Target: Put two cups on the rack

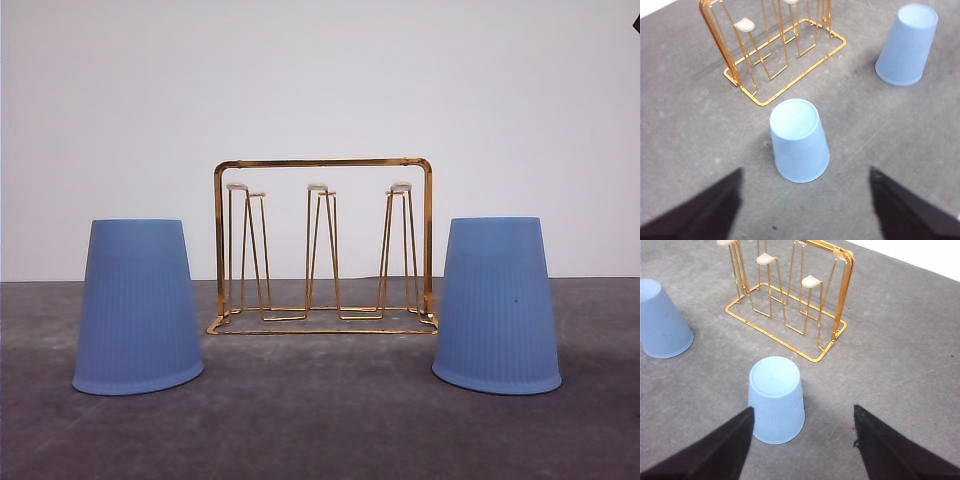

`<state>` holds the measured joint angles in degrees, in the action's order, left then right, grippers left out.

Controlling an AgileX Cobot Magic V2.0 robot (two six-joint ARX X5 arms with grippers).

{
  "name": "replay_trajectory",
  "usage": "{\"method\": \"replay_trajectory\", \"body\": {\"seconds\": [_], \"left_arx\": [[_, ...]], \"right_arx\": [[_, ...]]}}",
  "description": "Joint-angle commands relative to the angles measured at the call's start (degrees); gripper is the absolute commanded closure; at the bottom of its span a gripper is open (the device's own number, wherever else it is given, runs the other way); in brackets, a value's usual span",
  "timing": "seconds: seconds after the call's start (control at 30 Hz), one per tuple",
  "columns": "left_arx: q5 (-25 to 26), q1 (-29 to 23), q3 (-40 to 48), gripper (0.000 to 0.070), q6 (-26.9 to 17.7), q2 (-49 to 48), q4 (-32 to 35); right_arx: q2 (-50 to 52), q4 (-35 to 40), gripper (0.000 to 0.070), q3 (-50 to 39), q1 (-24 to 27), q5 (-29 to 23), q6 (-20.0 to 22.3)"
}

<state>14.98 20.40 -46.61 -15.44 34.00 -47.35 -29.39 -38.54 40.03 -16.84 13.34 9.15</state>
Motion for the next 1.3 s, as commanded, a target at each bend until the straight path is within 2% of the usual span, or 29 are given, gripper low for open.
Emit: {"method": "replay_trajectory", "body": {"seconds": [0.0,0.13,0.27,0.4,0.5,0.57,0.8,1.0,1.07,1.2,1.27], "left_arx": [[0.2,0.3,-1.0,0.0149,5.1,1.0,0.7],[0.2,0.3,-1.0,0.0144,11.4,4.3,0.9],[0.1,1.2,-1.0,0.0142,14.7,10.1,3.3],[-1.1,3.1,-1.0,0.0137,15.2,17.4,8.7],[-4.3,4.9,-1.0,0.0041,16.0,23.3,13.4],[-5.0,5.8,-1.0,0.0013,16.3,26.8,16.2],[-5.1,8.2,-1.0,0.0024,18.2,37.0,22.4],[-7.8,8.9,-1.0,0.0035,19.6,42.5,23.8],[-7.7,8.9,-1.0,0.0075,19.6,43.4,23.8],[-7.7,8.9,-1.1,0.0241,19.6,43.6,23.7],[-7.7,8.9,-2.1,0.0278,20.1,43.5,22.3]], "right_arx": [[-0.1,0.4,0.0275,0.6,-0.2,-0.1,0.3],[-0.1,0.5,0.0275,0.6,-0.2,-0.1,0.3],[-0.1,1.2,0.0275,0.6,-0.2,-0.1,0.3],[-0.1,2.3,0.0275,0.6,-0.2,-0.1,0.2],[-0.1,2.5,0.0275,0.6,-0.2,-0.1,0.3],[-0.1,2.5,0.0275,0.6,-0.2,-0.1,0.3],[-0.1,2.5,0.0275,0.6,-0.2,-0.1,0.3],[-0.1,2.5,0.0275,0.6,-0.2,-0.1,0.3],[-0.1,2.5,0.0275,0.6,-0.2,-0.1,0.2],[-0.1,2.5,0.0275,0.6,-0.2,-0.1,0.3],[-0.1,2.5,0.0275,0.6,-0.2,-0.1,0.2]]}}
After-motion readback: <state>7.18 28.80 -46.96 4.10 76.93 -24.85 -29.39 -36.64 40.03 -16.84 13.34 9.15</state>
